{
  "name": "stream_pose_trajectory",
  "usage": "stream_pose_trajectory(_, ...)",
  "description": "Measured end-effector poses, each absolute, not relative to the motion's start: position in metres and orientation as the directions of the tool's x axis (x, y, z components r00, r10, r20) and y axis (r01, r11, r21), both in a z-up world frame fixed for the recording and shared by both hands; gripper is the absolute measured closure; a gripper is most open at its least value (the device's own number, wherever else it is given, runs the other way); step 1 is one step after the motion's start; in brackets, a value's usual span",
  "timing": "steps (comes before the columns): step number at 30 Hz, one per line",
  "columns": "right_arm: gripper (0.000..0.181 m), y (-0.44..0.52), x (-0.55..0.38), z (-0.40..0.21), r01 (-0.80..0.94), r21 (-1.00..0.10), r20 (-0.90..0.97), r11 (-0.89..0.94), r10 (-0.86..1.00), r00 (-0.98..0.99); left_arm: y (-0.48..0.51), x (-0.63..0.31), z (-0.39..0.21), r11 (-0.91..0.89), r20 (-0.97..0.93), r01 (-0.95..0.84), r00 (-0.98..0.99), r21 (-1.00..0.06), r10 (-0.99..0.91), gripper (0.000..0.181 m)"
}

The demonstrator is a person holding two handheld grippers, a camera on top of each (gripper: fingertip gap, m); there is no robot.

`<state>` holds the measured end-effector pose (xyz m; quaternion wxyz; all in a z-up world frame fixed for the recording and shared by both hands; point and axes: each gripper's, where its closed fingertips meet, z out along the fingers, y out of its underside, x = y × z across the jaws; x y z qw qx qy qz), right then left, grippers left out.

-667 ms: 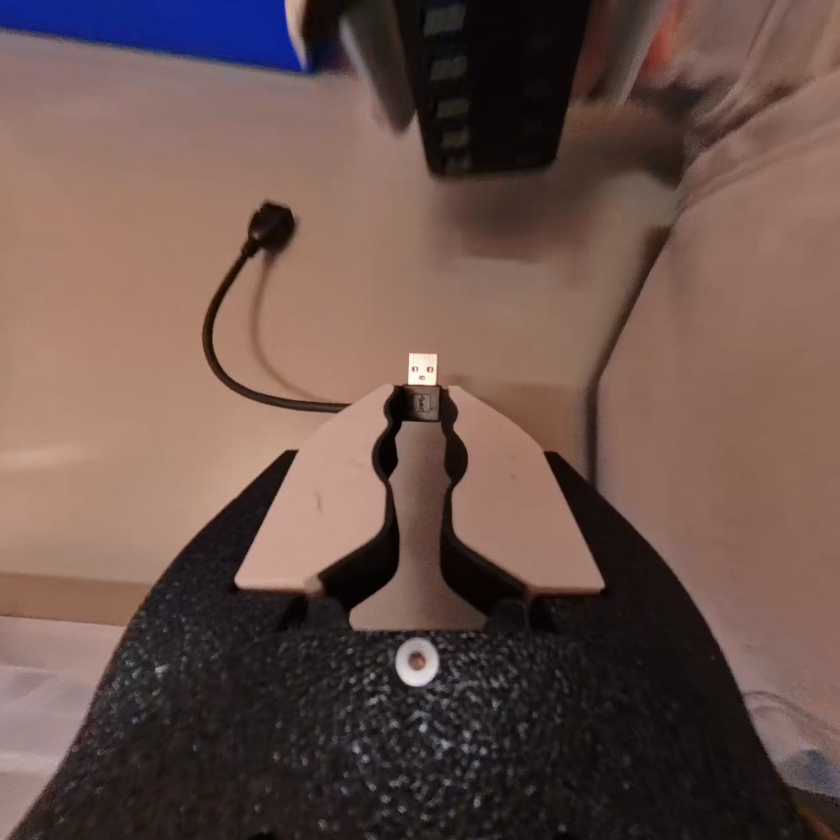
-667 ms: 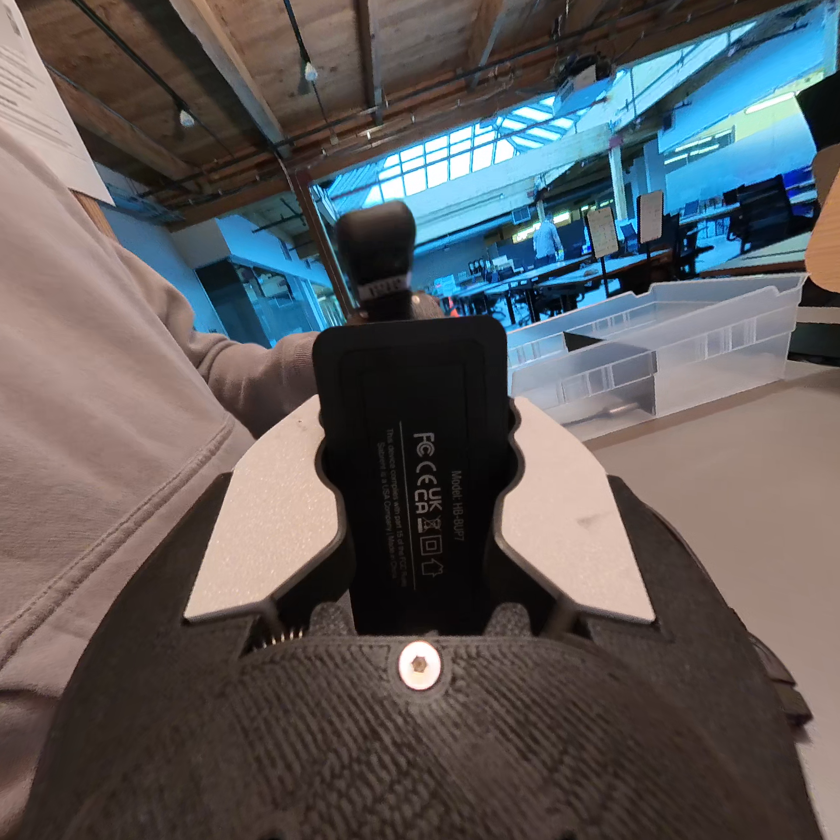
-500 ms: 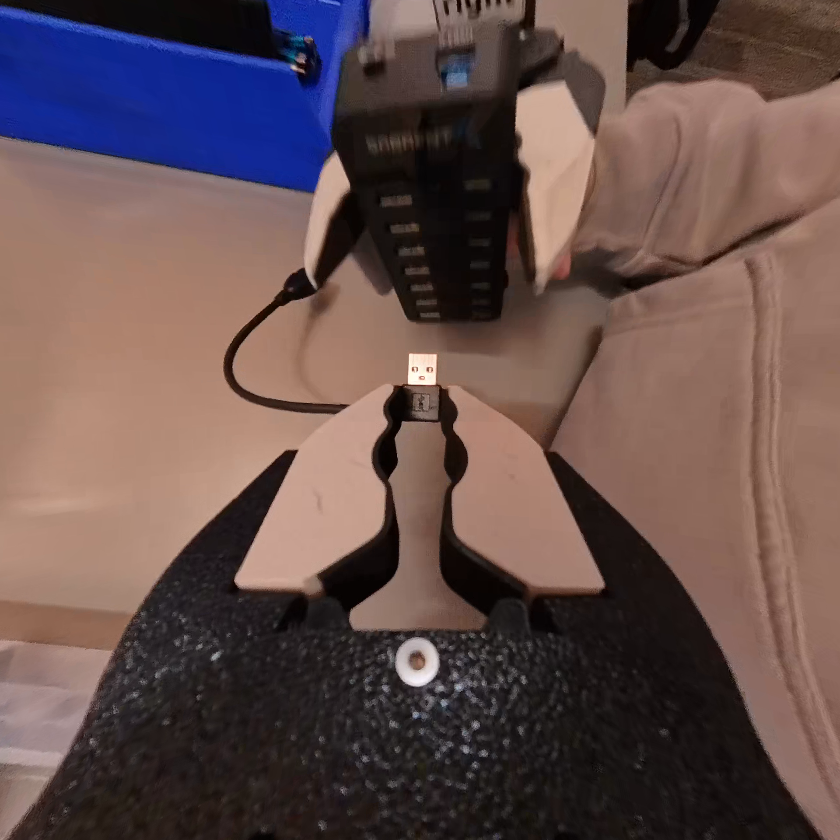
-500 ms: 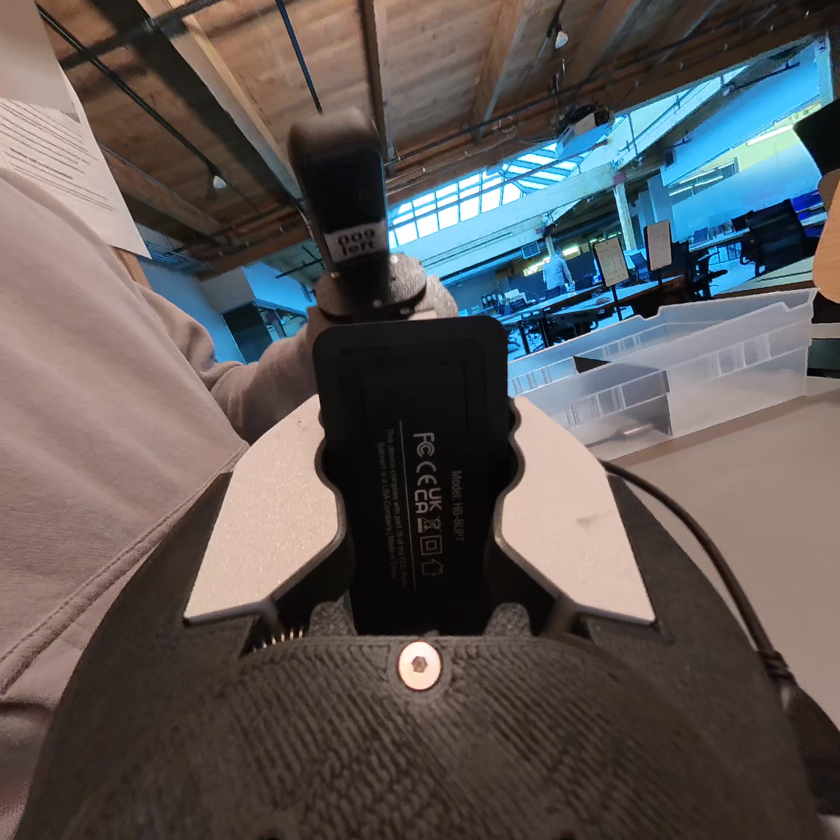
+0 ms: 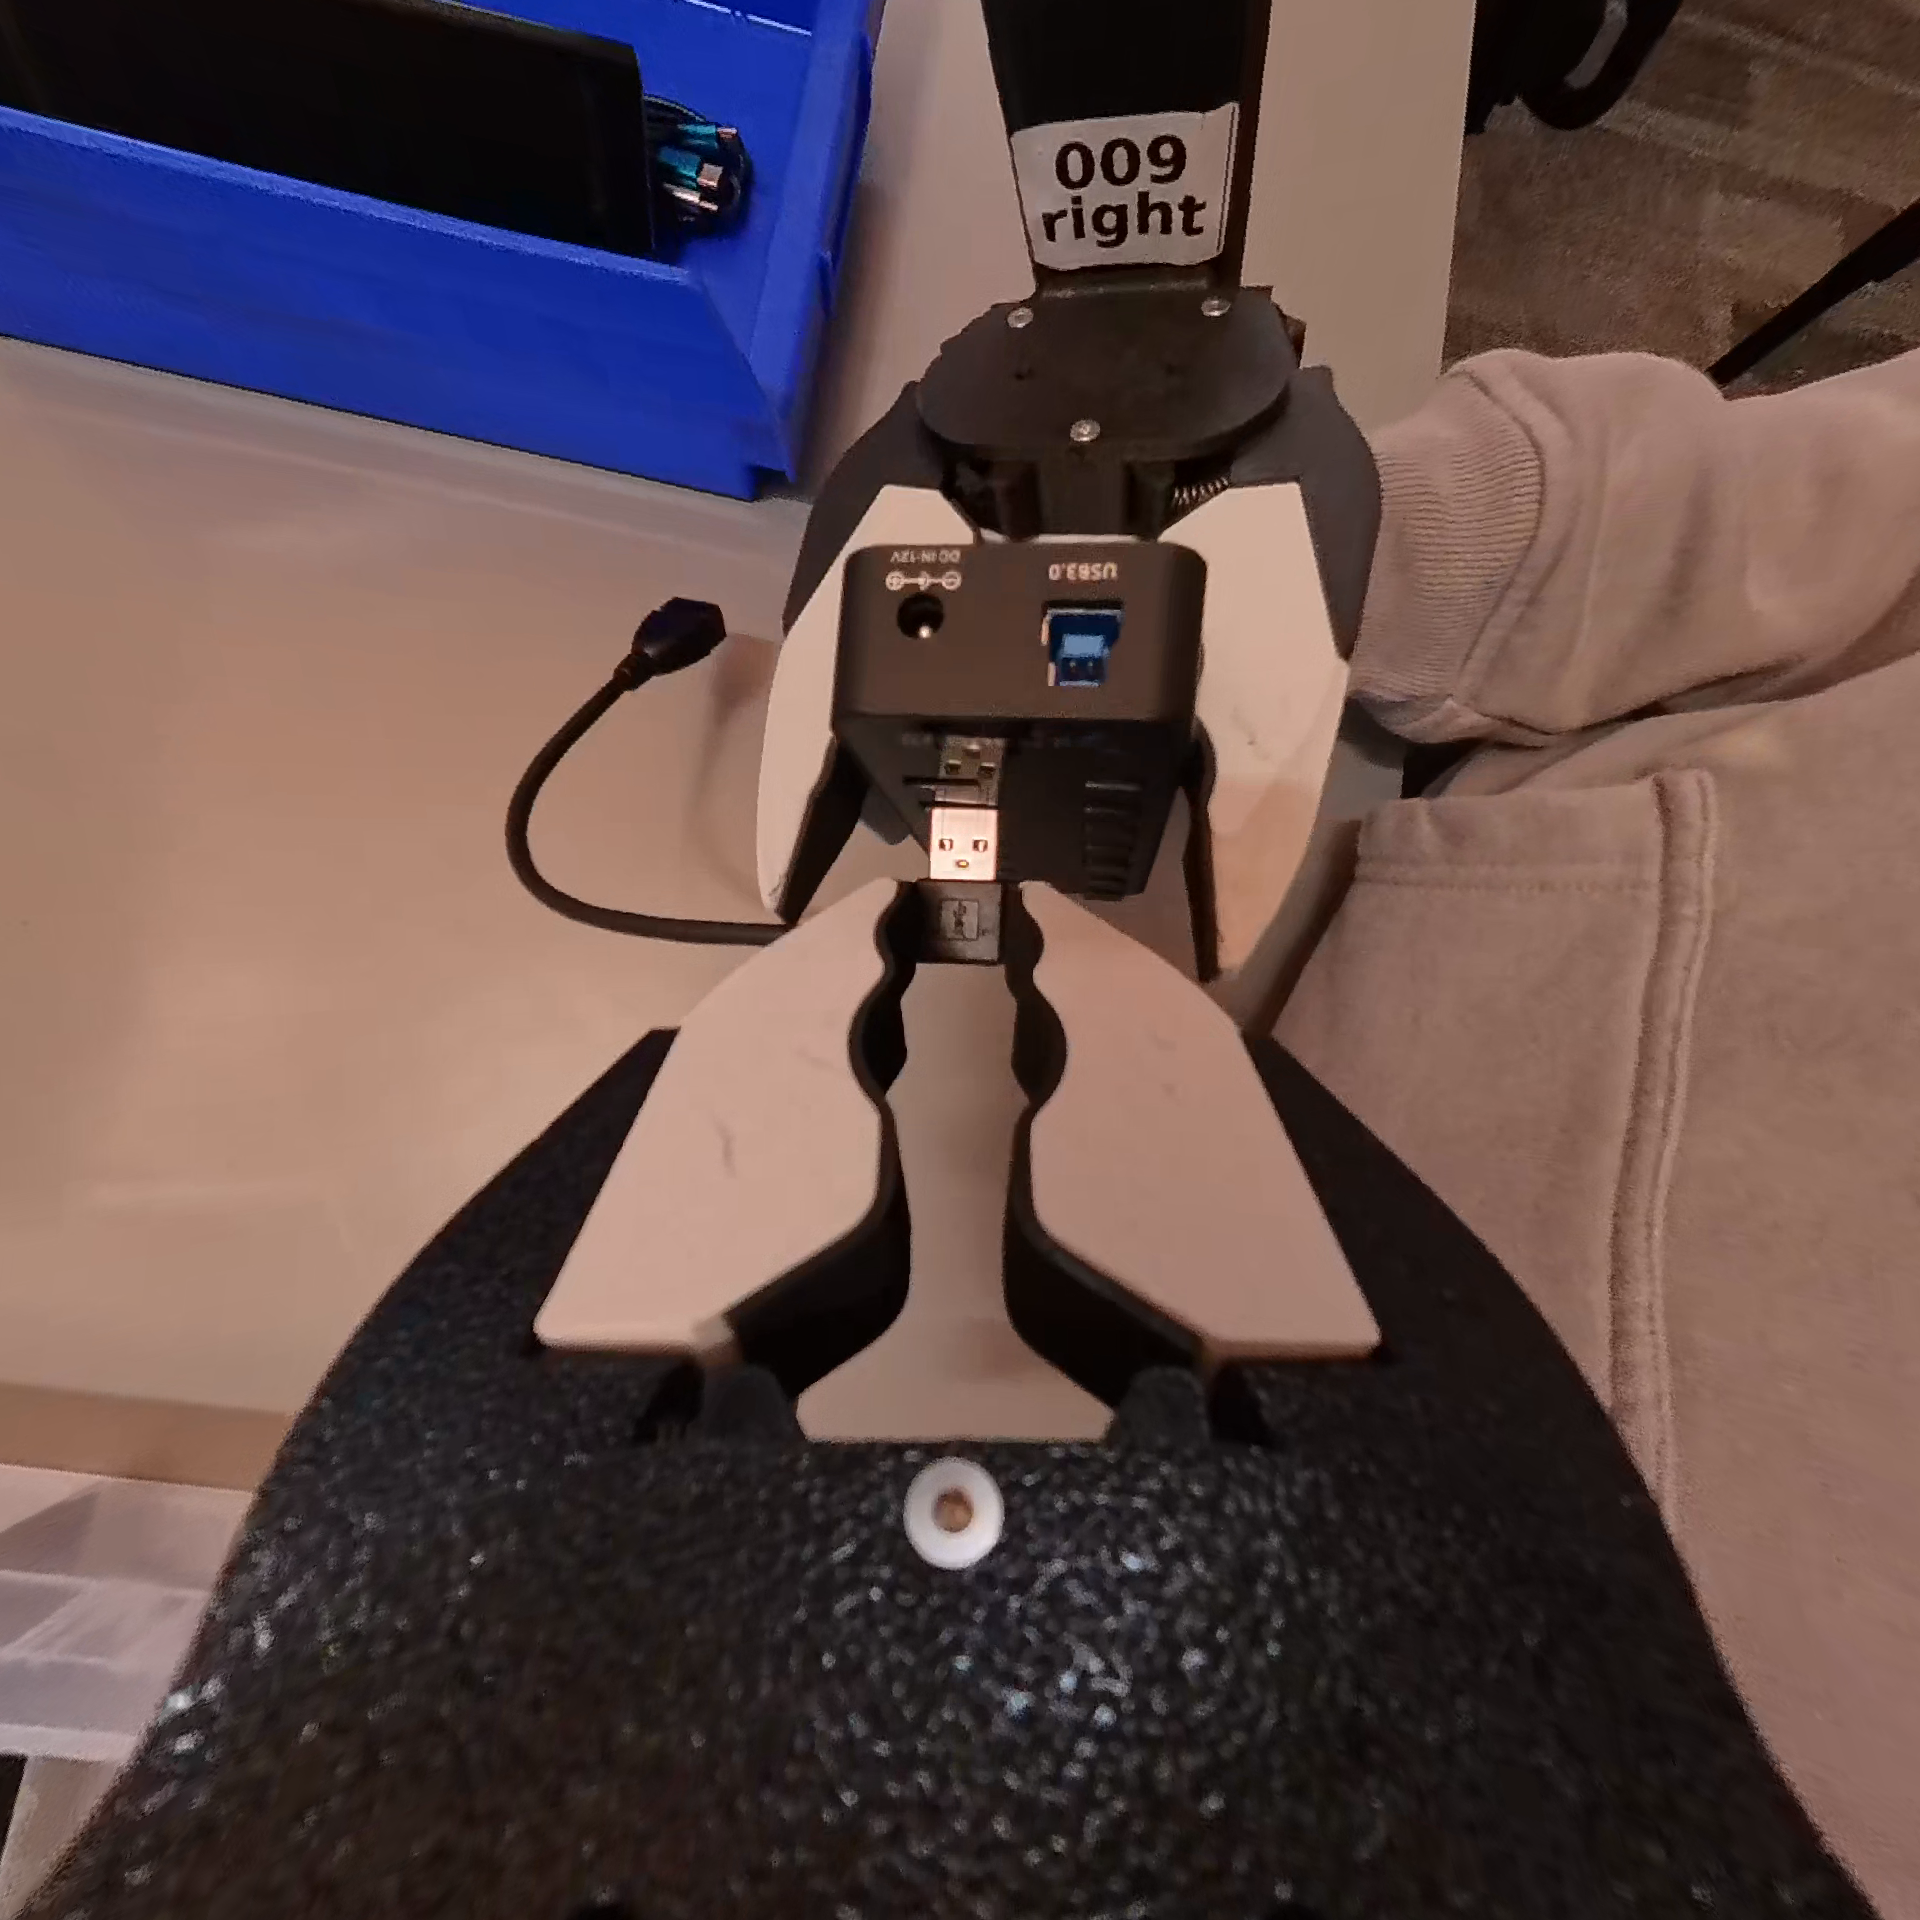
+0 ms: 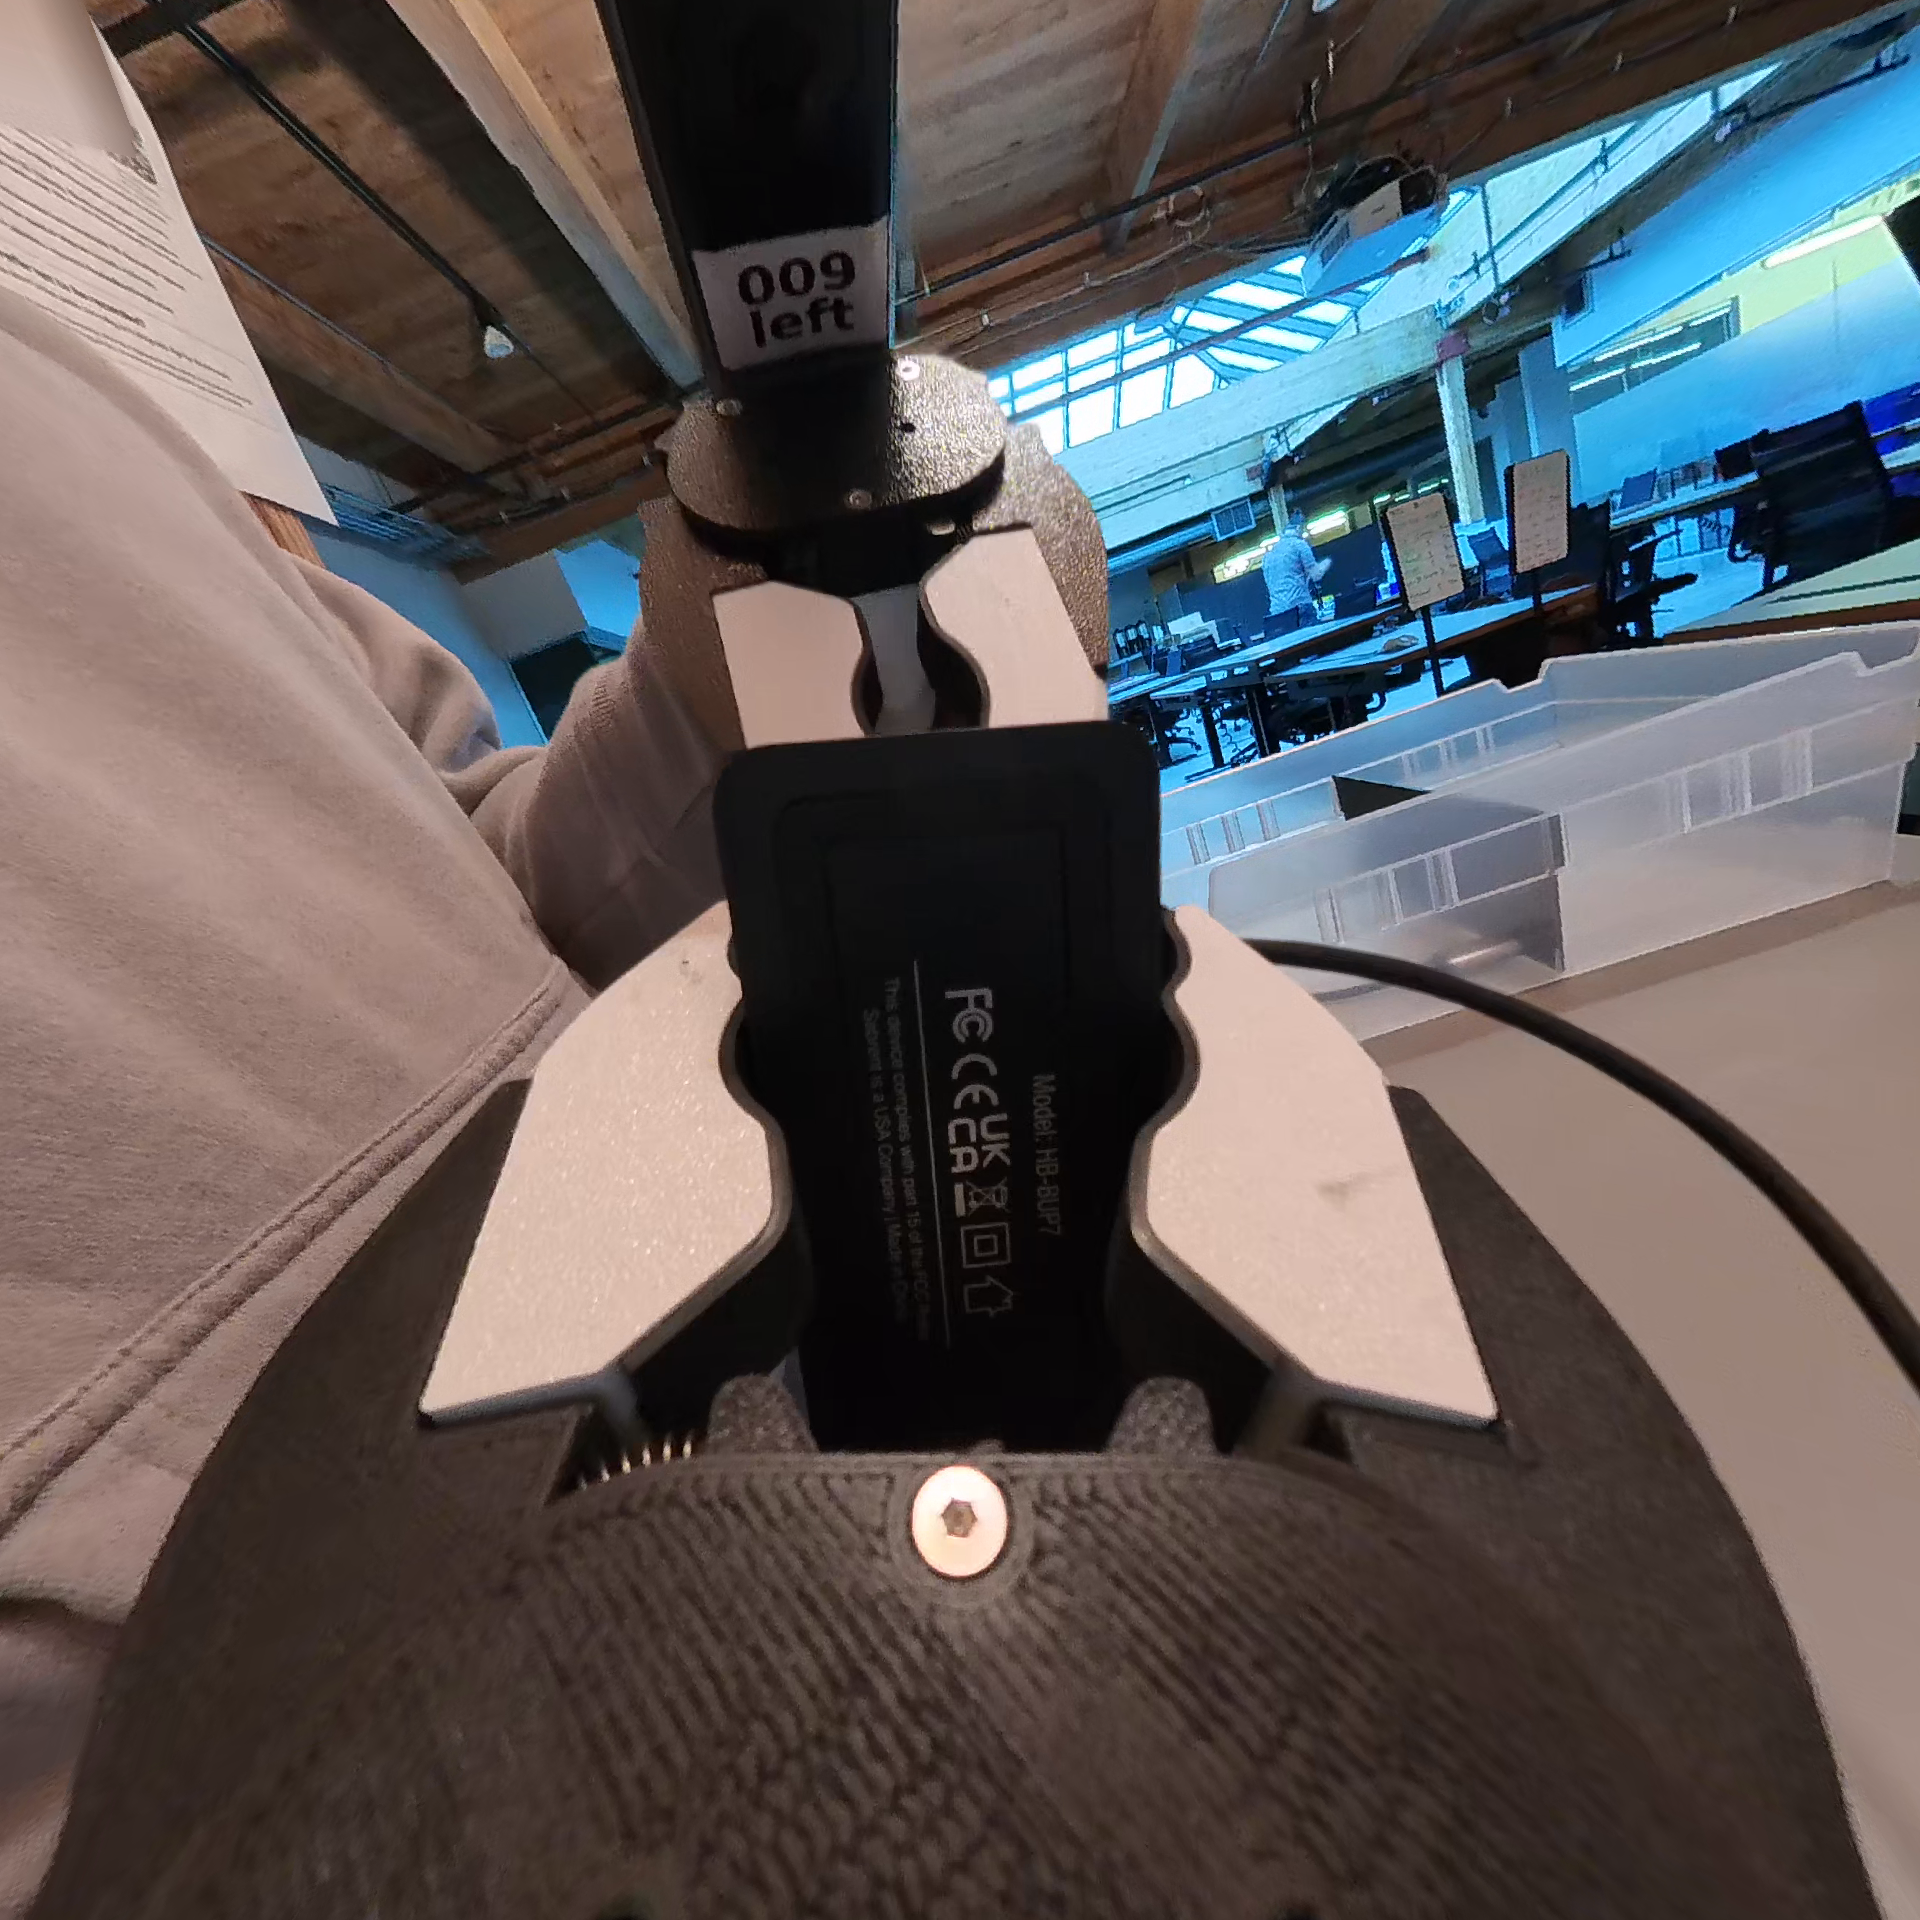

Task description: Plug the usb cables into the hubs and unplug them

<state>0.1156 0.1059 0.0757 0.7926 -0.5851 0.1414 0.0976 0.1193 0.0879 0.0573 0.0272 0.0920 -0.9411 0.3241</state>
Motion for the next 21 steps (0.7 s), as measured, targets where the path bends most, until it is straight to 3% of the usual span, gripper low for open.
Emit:
stream_pose_trajectory(1,0.108,0.106,0.116,0.076,-0.321,-0.899,-0.339,0.299,-0.011,0.941,0.088,0.12,0.058,0.773,0.108,-0.192,-0.981,-0.605,-0.159,0.166)
stream_pose_trajectory(7,0.11,0.111,0.116,0.071,-0.309,-0.917,-0.326,0.253,-0.029,0.945,0.087,0.121,0.056,0.793,0.1,-0.187,-0.982,-0.58,-0.158,0.166)
stream_pose_trajectory(21,0.11,0.105,0.123,0.083,-0.289,-0.897,-0.314,0.334,-0.021,0.949,0.08,0.128,0.07,0.54,0.203,-0.268,-0.963,-0.798,-0.178,0.166)
